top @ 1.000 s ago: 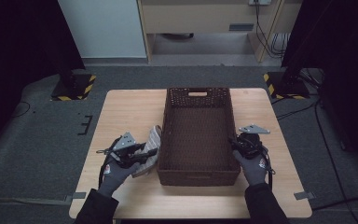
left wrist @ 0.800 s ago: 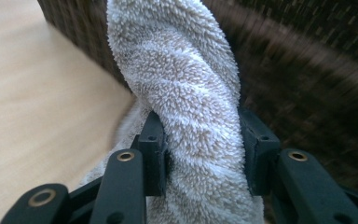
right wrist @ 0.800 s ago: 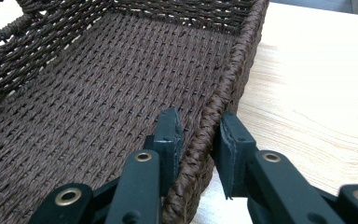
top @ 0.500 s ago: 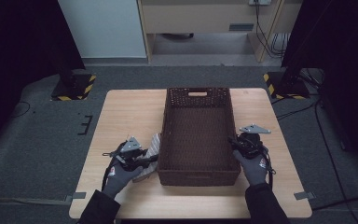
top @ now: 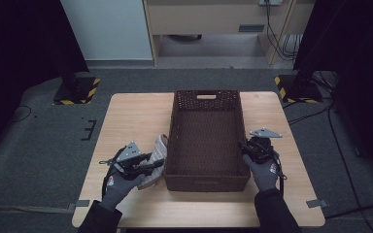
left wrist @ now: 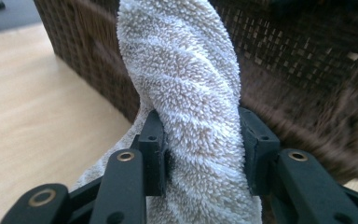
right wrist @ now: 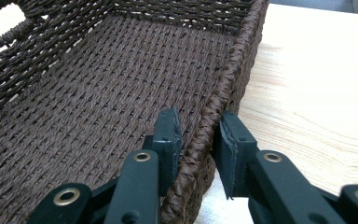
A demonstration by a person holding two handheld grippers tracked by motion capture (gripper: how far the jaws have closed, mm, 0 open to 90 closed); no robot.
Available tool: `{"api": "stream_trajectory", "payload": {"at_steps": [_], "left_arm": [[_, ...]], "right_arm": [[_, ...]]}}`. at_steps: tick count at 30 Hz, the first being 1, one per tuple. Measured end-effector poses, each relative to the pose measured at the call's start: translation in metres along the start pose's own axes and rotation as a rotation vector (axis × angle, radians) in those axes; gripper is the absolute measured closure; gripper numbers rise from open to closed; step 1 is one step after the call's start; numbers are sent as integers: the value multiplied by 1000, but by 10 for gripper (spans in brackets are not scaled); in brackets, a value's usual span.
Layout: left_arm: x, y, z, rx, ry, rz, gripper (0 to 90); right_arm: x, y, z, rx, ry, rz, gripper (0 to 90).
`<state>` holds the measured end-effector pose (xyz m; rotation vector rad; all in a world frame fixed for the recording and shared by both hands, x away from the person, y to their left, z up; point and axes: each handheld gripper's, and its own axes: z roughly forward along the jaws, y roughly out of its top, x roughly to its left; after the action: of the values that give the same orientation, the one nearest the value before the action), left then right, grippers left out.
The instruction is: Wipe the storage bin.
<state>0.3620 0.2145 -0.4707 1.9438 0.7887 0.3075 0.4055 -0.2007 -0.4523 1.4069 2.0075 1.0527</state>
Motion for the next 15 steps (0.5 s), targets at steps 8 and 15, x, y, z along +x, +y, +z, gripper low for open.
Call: {"api": "stream_trajectory", "payload": {"at_steps": [8,15], "left_arm": [[1,-17,18,97,11,-12,584],[-2,-1,-18,-56,-3,-31,582]], "right_arm": [[-2,2,2,2,2,4,717],[-1,4,4,1,-17,-3,701]]}}
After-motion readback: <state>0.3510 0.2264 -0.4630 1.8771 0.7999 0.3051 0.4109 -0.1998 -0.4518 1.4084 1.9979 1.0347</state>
